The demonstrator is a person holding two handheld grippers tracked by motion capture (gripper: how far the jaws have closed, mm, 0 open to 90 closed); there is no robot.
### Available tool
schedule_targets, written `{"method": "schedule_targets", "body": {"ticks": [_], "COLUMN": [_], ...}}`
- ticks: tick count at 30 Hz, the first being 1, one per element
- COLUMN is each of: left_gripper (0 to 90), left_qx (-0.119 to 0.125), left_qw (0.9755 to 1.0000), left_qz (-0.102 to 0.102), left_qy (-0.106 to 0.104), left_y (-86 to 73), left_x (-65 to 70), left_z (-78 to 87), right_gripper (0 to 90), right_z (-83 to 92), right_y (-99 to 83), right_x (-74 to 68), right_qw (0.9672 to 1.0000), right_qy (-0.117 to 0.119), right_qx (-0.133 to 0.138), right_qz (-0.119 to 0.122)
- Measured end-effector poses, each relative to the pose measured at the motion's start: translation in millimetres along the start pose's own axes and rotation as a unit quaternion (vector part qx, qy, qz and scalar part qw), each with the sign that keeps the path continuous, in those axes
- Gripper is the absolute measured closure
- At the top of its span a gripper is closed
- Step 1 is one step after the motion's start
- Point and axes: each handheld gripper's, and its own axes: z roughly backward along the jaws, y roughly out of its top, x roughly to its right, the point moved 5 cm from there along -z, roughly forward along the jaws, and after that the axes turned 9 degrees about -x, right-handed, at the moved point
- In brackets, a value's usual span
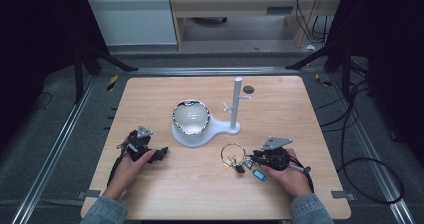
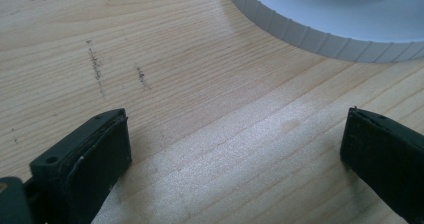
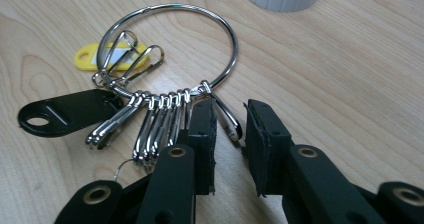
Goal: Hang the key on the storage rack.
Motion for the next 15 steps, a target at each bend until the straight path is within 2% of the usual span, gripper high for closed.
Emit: {"method": "schedule_targets", "body": {"ticks": [9, 15], "left_gripper": [0.0, 0.0], "left_qx": [0.000, 0.000], "left_qw": [1.0000, 1.0000], "left_qz": [0.000, 0.000], "left_qy": [0.000, 0.000], "left_y": [0.0, 0.1], "left_x": [0.0, 0.1], "left_z": [0.0, -0.1], "right_gripper": [76.4, 81.3], "right_z": [-1.9, -4.4], "right_y": [2.2, 4.3], "right_x": [-2.7, -1.8], "right_qw": [1.0000, 1.0000], "right_qy": [0.002, 0.007], "right_qx": [0.000, 0.005], "right_qz": [0.006, 0.003]}}
